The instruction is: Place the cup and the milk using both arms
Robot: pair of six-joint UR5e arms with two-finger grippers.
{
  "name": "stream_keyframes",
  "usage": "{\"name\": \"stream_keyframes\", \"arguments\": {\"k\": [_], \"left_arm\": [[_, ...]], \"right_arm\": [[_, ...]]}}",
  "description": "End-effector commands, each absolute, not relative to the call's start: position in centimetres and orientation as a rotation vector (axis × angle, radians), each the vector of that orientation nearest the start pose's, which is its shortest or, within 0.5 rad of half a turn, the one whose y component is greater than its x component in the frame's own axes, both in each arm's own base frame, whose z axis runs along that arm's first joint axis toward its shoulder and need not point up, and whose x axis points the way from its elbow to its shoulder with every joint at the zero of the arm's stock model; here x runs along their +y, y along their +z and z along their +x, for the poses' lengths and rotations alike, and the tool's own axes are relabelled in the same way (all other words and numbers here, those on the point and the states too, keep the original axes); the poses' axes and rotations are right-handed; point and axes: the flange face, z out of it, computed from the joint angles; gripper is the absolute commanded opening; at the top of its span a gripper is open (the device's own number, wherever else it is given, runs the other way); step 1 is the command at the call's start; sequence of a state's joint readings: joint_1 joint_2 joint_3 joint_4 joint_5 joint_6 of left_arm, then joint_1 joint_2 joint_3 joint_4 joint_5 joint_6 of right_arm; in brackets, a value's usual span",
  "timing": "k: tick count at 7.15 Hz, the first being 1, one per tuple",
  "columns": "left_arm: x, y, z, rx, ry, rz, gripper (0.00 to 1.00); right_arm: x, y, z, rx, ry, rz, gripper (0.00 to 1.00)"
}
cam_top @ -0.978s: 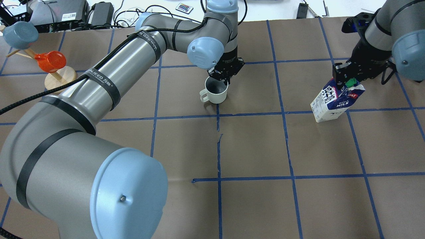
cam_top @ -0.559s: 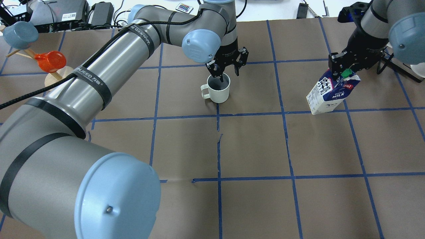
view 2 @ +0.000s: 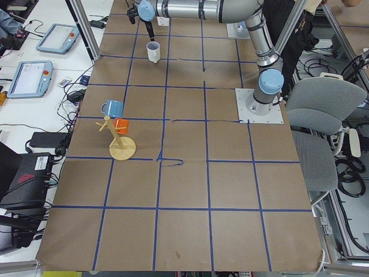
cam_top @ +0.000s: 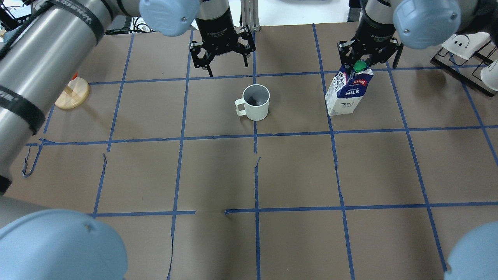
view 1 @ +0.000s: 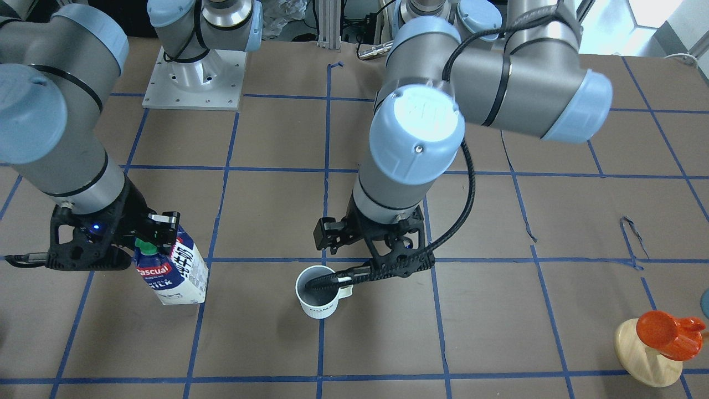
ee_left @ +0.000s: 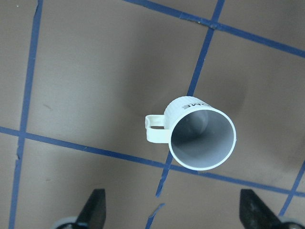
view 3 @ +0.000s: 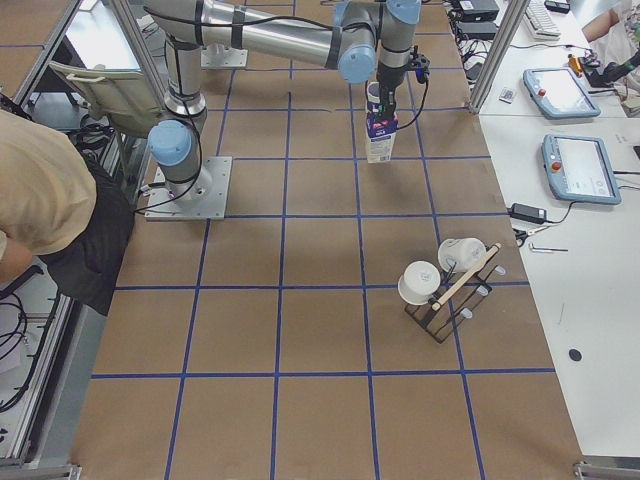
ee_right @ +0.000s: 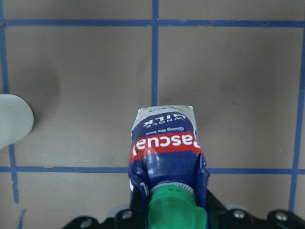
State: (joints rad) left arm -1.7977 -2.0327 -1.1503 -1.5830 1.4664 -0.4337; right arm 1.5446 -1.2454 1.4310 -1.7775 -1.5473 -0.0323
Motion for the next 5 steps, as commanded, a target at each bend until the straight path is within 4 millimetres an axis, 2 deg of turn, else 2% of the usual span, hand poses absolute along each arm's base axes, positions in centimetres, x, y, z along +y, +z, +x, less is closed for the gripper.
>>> {"name": "stream_keyframes", "arguments": {"k": [1, 2, 3, 4, 5], "left_arm": [[-59.4, 47.2, -23.2, 3.226, 0.11, -0.205, 1.0], [-58.8, 47.5, -19.6, 3.225, 0.106, -0.131, 1.0], [-56.8, 47.8, -17.3, 3.204, 0.117, -0.151, 0.97], [-54.2, 47.7, -15.3, 3.16, 0.118, -0.191, 0.97], [-51.6, 46.8, -14.3, 3.161, 0.152, -0.192, 0.97]], "right_arm": [[-65.7, 38.1, 15.7, 3.069, -0.028, 0.072, 0.08], [-65.8, 37.5, 17.9, 3.067, -0.02, 0.121, 0.08], [-66.3, 36.5, 19.7, 3.063, -0.001, 0.168, 0.08], [-66.5, 35.8, 21.7, 3.061, 0.011, 0.223, 0.09], [-66.8, 35.7, 22.1, 3.059, 0.01, 0.232, 0.1]]}}
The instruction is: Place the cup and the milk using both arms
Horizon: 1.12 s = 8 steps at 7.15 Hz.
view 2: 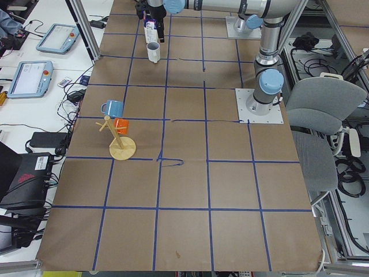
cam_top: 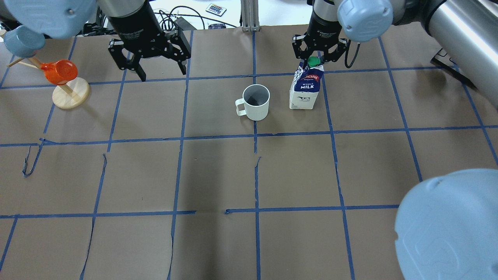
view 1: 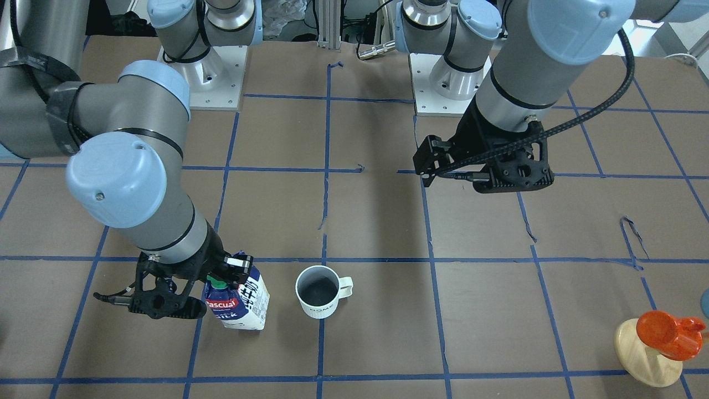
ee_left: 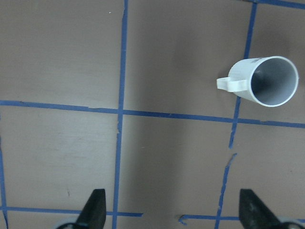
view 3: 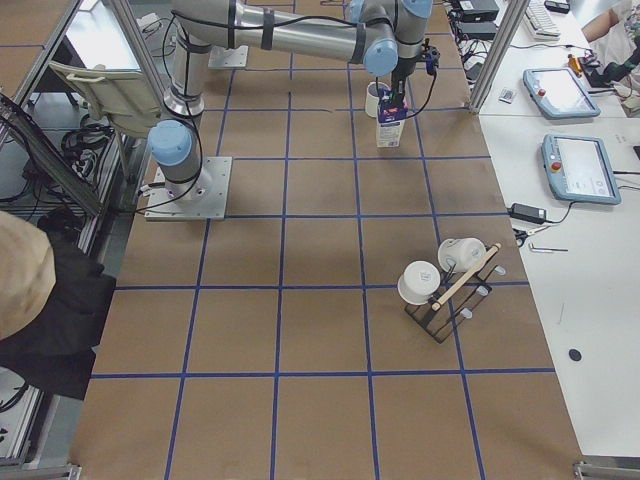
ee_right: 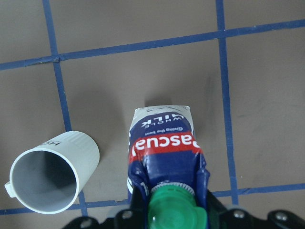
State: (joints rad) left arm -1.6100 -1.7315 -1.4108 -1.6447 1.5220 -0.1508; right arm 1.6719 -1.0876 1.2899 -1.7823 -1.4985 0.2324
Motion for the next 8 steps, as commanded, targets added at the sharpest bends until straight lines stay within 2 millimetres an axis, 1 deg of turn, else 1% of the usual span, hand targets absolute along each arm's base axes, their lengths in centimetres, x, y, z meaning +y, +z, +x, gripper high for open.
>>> {"name": "stream_keyframes", "arguments": {"k": [1, 2, 3, 5, 6, 7, 8], "left_arm": [[-50.6, 46.1, -14.2, 3.166, 0.124, -0.129, 0.99], [-51.6, 46.8, -13.5, 3.172, 0.025, -0.129, 1.0], [-51.6, 47.1, -13.4, 3.175, 0.012, 0.02, 1.0], [-51.9, 47.1, -13.5, 3.173, 0.006, 0.053, 1.0], [-51.6, 47.1, -13.6, 3.172, 0.006, 0.053, 1.0], [-51.4, 47.0, -13.6, 3.169, 0.009, 0.046, 1.0], [-51.4, 47.0, -13.5, 3.171, 0.009, 0.044, 1.0]], "right_arm": [[-66.7, 35.5, 22.8, 3.051, 0.014, 0.227, 0.1], [-66.7, 35.5, 23.2, 3.029, 0.013, 0.262, 0.12], [-66.6, 35.2, 24.0, 3.029, 0.017, 0.265, 0.12], [-66.2, 35.0, 25.3, 3.03, 0.024, 0.26, 0.13], [-66.0, 34.9, 25.9, 3.031, 0.023, 0.246, 0.15], [-65.9, 34.9, 26.1, 3.031, 0.023, 0.244, 0.16], [-65.9, 34.8, 26.1, 3.03, 0.023, 0.253, 0.22]]}}
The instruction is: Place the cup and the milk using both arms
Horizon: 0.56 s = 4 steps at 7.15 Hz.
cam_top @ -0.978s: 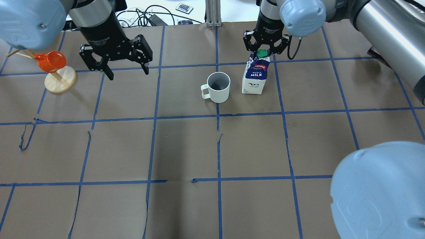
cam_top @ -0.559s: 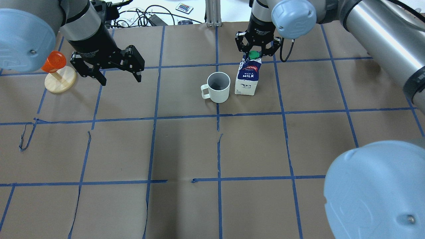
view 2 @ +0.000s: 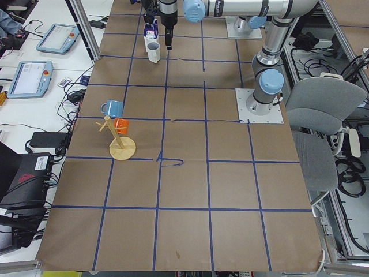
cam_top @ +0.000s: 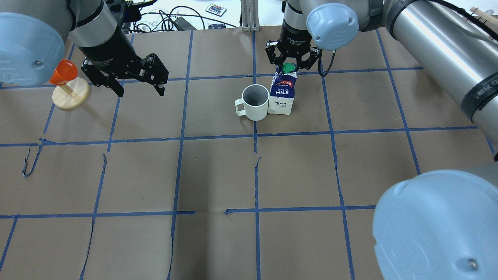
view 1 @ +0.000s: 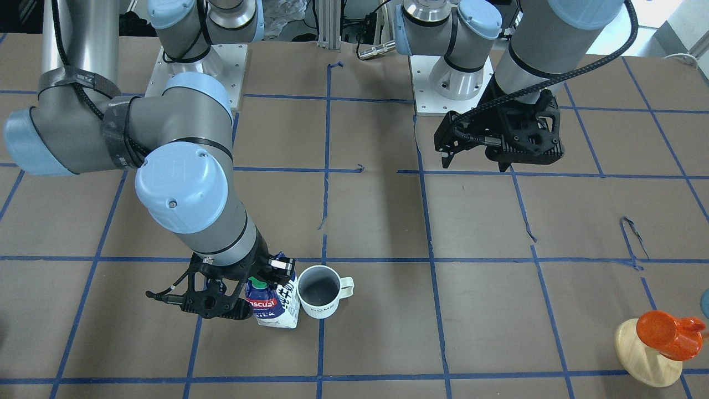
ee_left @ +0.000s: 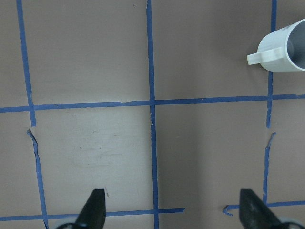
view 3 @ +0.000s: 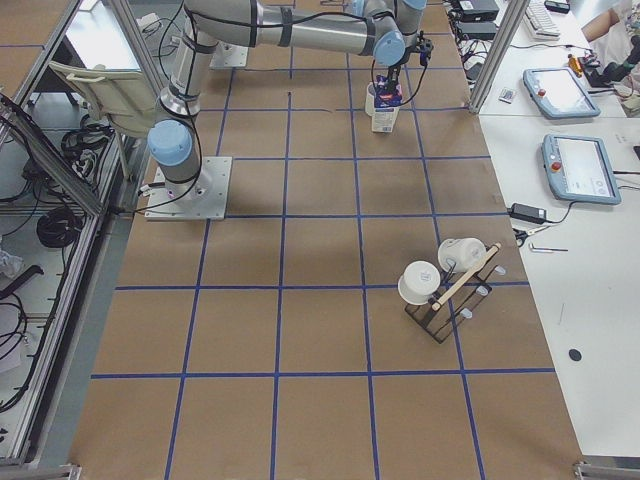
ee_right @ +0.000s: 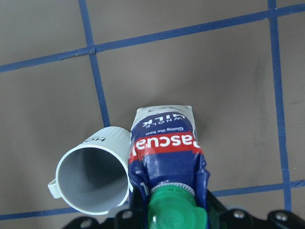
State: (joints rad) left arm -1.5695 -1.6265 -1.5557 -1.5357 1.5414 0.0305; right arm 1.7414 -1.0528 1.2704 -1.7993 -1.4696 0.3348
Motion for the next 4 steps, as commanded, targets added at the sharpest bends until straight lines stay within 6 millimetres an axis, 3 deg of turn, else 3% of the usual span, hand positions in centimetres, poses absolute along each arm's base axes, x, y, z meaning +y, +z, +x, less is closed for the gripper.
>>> {"name": "stream_keyframes", "arguments": {"k": [1, 2, 4], "left_arm": [[-51.4, 47.05, -13.53, 3.169, 0.009, 0.044, 1.0], [-51.4, 47.05, -13.53, 3.169, 0.009, 0.044, 1.0], [-51.4, 47.05, -13.53, 3.169, 0.009, 0.044, 1.0]], "right_arm": [[-65.93, 34.54, 26.1, 3.032, 0.03, 0.247, 0.85], [-65.96, 34.33, 26.06, 3.038, 0.027, 0.226, 1.0], [-66.11, 35.14, 25.52, 3.047, 0.001, 0.235, 1.0]]}}
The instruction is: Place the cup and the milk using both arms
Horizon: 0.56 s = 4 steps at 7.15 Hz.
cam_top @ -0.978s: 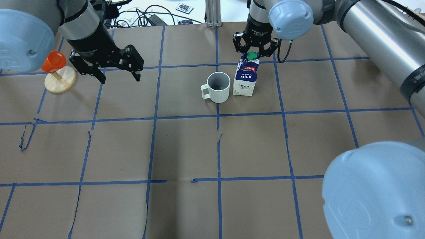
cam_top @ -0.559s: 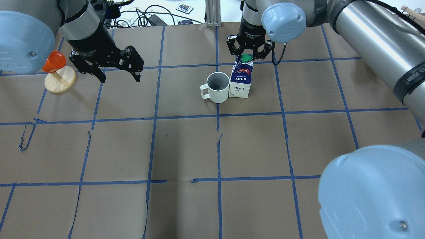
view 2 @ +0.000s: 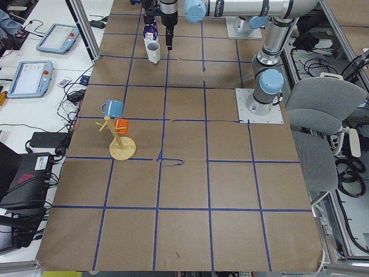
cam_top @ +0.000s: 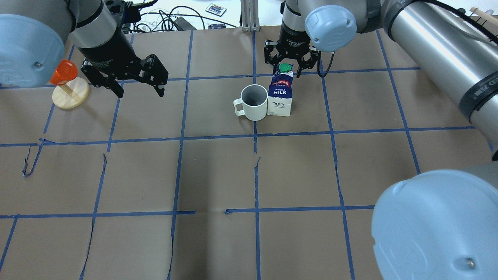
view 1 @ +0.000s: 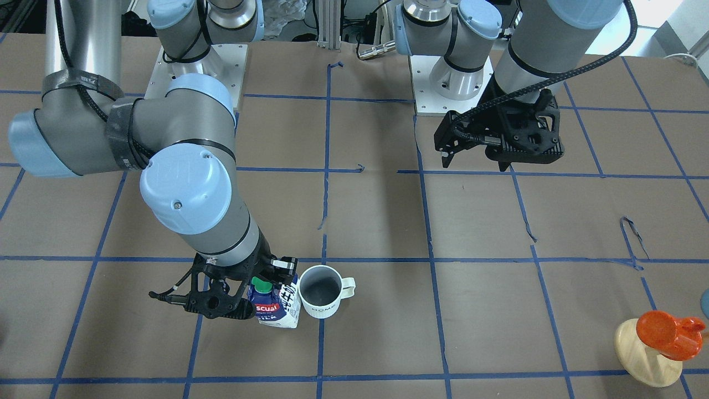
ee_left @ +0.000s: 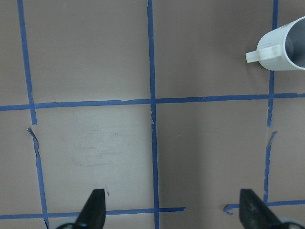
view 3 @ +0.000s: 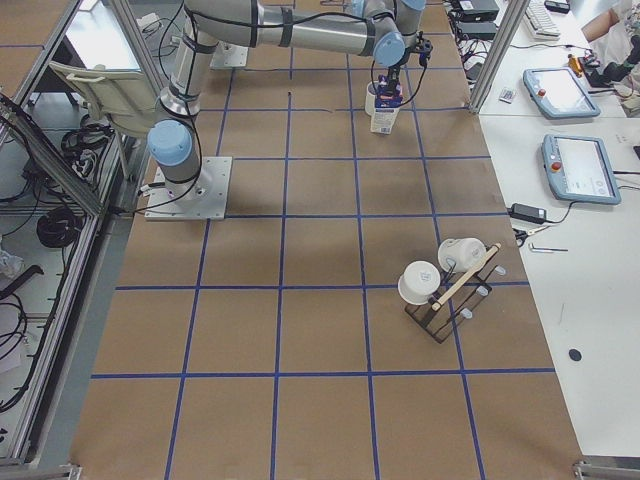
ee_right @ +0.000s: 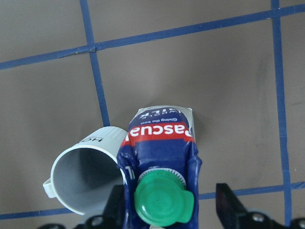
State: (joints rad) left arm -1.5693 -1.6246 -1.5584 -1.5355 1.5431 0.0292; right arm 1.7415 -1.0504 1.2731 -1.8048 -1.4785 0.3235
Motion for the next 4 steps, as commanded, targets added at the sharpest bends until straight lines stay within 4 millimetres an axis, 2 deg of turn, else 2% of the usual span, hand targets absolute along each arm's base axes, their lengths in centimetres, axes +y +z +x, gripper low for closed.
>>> {"name": "stream_keyframes", "arguments": {"k": [1, 2, 4], "left_arm": [[-51.4, 47.0, -13.4, 3.169, 0.009, 0.041, 1.0], [-51.4, 47.1, -13.4, 3.169, 0.007, 0.041, 1.0], [-51.2, 47.1, -13.5, 3.169, 0.009, 0.044, 1.0]], "right_arm": [[-65.8, 37.1, 24.4, 3.039, -0.034, 0.247, 1.0], [-65.0, 39.7, 22.1, 3.038, -0.061, 0.251, 1.0], [-62.5, 45.2, 14.9, 3.053, -0.012, 0.196, 1.0]]}}
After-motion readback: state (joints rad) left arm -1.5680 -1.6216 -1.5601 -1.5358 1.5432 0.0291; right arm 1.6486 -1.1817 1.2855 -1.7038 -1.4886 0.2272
